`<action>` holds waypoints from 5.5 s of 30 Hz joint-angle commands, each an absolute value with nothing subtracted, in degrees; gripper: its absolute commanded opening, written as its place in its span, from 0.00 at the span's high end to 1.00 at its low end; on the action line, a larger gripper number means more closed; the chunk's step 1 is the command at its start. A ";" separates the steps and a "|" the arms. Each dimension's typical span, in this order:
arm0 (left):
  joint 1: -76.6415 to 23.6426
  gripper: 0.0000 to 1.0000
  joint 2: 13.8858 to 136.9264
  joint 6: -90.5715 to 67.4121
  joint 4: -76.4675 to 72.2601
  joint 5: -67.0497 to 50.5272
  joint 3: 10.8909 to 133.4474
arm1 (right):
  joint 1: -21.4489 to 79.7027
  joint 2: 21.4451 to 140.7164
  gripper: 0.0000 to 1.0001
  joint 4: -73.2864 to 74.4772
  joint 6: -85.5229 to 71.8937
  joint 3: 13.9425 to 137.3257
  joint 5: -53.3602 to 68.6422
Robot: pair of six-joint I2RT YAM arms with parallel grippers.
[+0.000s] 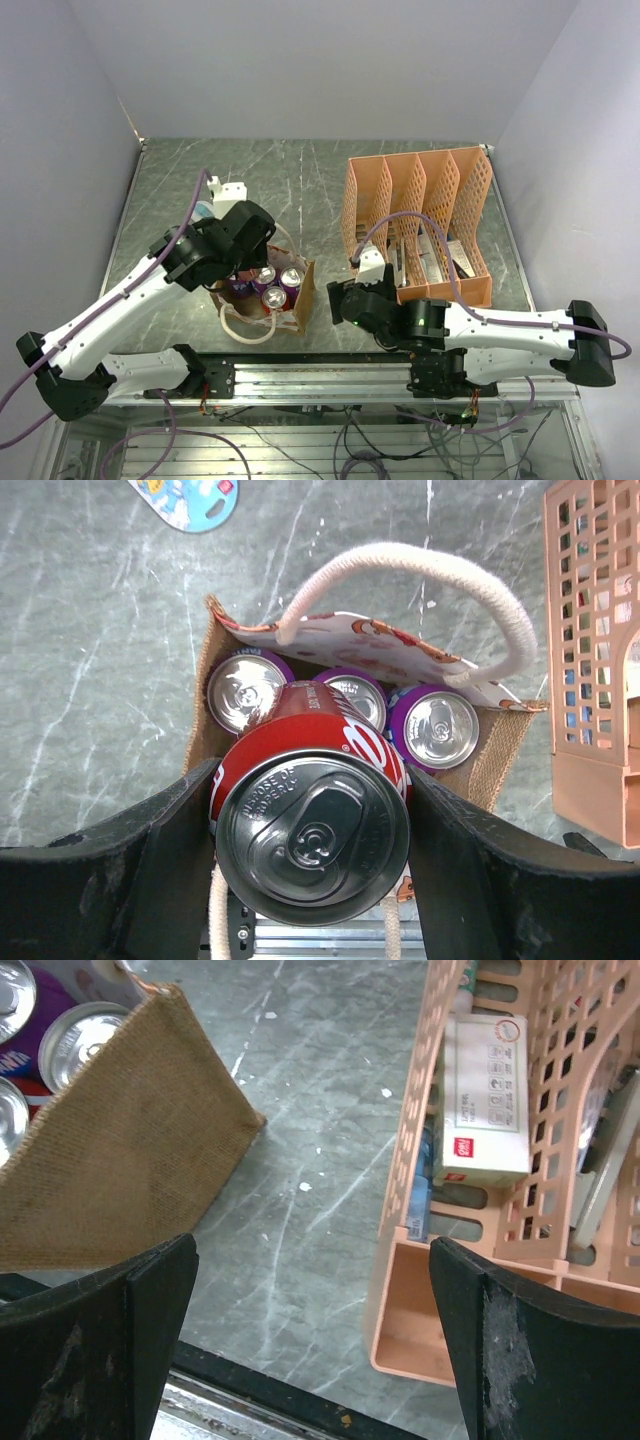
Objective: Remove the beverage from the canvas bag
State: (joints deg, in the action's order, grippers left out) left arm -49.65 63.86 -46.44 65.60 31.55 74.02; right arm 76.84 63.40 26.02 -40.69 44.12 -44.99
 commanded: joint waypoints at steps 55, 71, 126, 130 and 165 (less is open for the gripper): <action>10.23 0.93 74.43 -25.59 31.12 12.94 61.08 | 77.32 52.13 0.01 7.01 -32.19 23.64 -42.32; 11.25 0.93 78.65 -23.19 28.09 11.38 59.19 | 77.43 52.66 0.00 7.01 -32.17 23.80 -42.24; 6.40 0.09 46.94 -26.00 41.71 -23.83 53.18 | 77.50 53.17 0.00 7.12 -32.26 24.03 -42.52; -0.99 0.10 43.67 -28.31 44.29 -23.50 50.62 | 77.50 54.86 0.00 7.15 -32.28 24.67 -42.50; -42.97 0.14 52.25 -45.30 44.02 8.27 47.69 | 77.52 59.20 0.00 8.70 -33.57 26.52 -44.13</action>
State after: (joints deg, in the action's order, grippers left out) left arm -35.88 48.86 -39.62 43.33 -5.65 43.94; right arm 77.25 60.40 8.29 -32.60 25.45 -42.06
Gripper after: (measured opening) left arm 0.844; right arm 0.999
